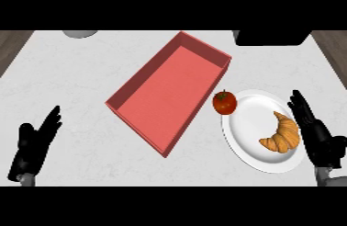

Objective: Pick the tomato from the plate and place it in the cardboard box

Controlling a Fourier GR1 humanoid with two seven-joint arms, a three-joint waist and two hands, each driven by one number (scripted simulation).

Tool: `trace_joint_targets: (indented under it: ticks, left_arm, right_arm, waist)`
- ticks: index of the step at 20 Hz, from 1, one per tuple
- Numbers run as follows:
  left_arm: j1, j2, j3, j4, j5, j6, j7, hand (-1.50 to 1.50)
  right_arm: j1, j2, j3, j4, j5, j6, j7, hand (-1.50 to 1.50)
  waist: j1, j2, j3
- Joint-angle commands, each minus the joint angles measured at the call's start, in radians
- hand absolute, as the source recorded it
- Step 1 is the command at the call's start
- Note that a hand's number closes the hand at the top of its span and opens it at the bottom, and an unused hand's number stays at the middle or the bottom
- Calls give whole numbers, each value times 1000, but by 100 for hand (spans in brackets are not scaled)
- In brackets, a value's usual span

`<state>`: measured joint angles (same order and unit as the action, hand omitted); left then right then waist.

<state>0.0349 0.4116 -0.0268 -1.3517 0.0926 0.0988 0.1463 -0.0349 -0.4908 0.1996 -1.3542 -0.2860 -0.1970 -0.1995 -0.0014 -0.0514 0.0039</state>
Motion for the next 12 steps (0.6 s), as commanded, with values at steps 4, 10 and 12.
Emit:
trace_joint_targets:
  ticks: [4, 10, 12]
  left_arm:
    - [-163, -47, -109, -130, -28, -70, -80, 0]
    - [-213, -84, -185, -176, -26, -123, -94, 0]
    - [-225, -104, -212, -179, -31, -132, -103, 0]
  right_arm:
    - [-133, -31, 174, -11, 195, -121, 387, -150]
    - [-183, -316, 322, 51, 542, -62, 433, -150]
    - [-237, -344, 407, 23, 650, -21, 513, -150]
  waist:
    - [16, 53, -14]
    - [24, 50, -33]
    - [41, 48, -26]
